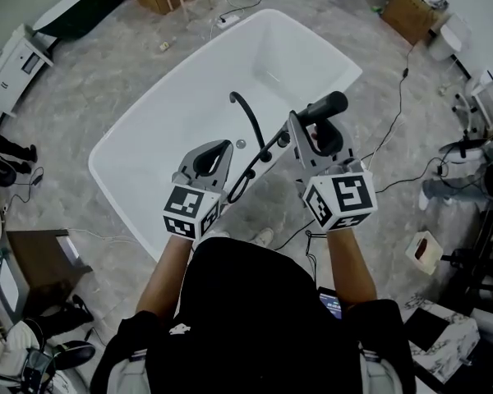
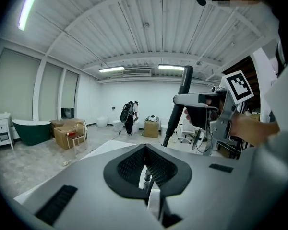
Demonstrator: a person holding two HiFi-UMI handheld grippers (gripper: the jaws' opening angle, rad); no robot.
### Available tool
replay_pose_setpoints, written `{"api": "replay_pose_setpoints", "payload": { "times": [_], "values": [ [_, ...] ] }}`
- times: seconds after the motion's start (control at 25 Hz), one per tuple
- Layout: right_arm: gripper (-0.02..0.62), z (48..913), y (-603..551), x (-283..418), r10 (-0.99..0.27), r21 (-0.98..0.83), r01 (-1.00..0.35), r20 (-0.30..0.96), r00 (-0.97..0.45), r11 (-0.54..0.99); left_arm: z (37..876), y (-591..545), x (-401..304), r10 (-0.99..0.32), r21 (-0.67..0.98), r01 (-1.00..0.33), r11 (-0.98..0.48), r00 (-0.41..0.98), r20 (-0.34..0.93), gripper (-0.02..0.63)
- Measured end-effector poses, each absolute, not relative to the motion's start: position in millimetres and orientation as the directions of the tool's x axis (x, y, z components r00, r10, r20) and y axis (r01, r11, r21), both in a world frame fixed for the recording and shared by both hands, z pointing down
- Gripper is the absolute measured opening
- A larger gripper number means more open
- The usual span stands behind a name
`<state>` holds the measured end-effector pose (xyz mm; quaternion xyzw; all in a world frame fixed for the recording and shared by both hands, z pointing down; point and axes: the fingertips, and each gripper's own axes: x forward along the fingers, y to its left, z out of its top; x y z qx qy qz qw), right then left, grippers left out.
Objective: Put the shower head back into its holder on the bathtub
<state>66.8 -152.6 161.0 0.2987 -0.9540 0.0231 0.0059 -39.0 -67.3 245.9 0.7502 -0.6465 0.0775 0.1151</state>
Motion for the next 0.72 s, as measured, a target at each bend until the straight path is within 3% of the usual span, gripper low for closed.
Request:
{"api": "replay_pose_setpoints", "payload": {
  "times": [0.72],
  "values": [
    [0.143, 215.7, -154.8, 49.5, -0.643, -0.039, -0.657, 0.169, -0.747, 0.753, 325.2, -62.1, -55.0, -0.845, 0.137, -0.952, -0.272, 0.305, 0.438, 0.015]
  ]
}}
